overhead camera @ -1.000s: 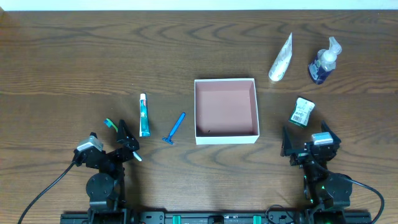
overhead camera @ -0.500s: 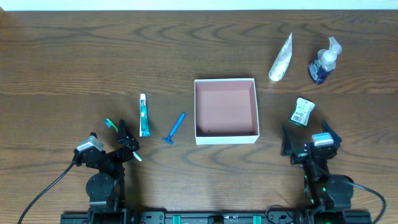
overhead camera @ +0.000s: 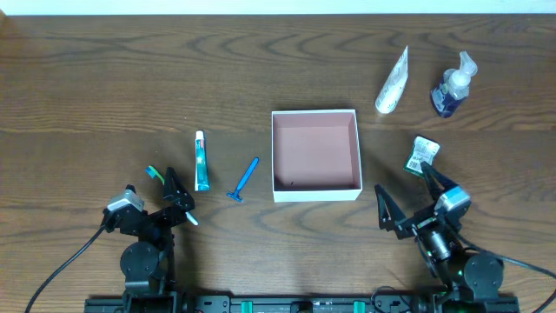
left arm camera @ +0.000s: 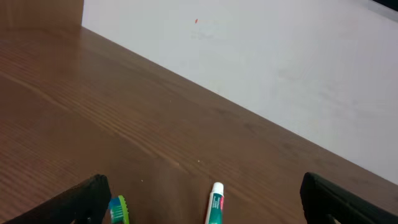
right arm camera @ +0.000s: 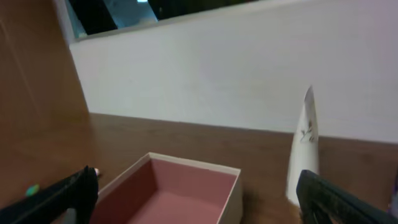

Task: Pack container
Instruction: 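Reach the right gripper to the white lotion tube and grasp it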

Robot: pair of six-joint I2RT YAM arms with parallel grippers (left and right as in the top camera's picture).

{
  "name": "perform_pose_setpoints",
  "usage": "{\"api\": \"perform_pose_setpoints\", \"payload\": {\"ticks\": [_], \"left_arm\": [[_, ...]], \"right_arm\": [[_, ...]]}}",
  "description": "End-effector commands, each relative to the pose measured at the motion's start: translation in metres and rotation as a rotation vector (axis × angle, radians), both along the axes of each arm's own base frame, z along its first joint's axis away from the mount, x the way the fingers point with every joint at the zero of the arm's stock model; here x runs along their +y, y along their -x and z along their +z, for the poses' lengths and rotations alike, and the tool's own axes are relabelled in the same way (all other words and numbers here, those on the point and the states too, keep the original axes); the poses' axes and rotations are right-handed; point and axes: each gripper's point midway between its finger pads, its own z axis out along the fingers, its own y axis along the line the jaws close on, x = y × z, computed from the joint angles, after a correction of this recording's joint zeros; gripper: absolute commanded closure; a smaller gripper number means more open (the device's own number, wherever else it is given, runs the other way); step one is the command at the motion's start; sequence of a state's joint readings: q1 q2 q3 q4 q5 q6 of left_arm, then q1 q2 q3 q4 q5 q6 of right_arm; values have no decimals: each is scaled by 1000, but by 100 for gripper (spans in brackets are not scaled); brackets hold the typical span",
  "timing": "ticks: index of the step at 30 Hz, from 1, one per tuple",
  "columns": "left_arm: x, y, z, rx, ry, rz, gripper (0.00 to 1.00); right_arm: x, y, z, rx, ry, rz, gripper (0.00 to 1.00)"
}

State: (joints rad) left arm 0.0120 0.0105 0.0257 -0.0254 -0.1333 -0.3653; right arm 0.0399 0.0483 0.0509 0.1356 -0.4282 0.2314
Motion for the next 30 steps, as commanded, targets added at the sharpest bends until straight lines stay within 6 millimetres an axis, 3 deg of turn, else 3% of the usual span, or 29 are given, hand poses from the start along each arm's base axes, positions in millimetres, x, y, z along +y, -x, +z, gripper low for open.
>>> {"api": "perform_pose_setpoints", "payload": {"ticks": [1, 5, 8, 12, 16, 21, 23, 30], "left_arm": [[0, 1, -18, 54, -9, 2, 2], [0, 1, -18, 54, -9, 2, 2], [0, 1, -18, 54, -9, 2, 2], [0, 1, -18, 54, -9, 2, 2], [0, 1, -18, 54, -9, 2, 2], [0, 1, -18, 54, -9, 2, 2], [0, 1, -18, 54, -9, 2, 2], [0, 1, -18, 54, -9, 2, 2]], "right_arm": [[-1, -2, 40, 4, 28, -11, 1], [1, -26, 74, 103, 92, -12, 1], [2, -57, 97, 242, 143, -4, 1], [5, -98, 115, 406, 229, 22, 1], [8, -141, 119, 525, 230, 42, 1], [2, -185, 88, 583, 265, 7, 1], [-10, -201, 67, 634, 283, -65, 9], [-39, -229, 19, 755, 291, -255, 10]]}}
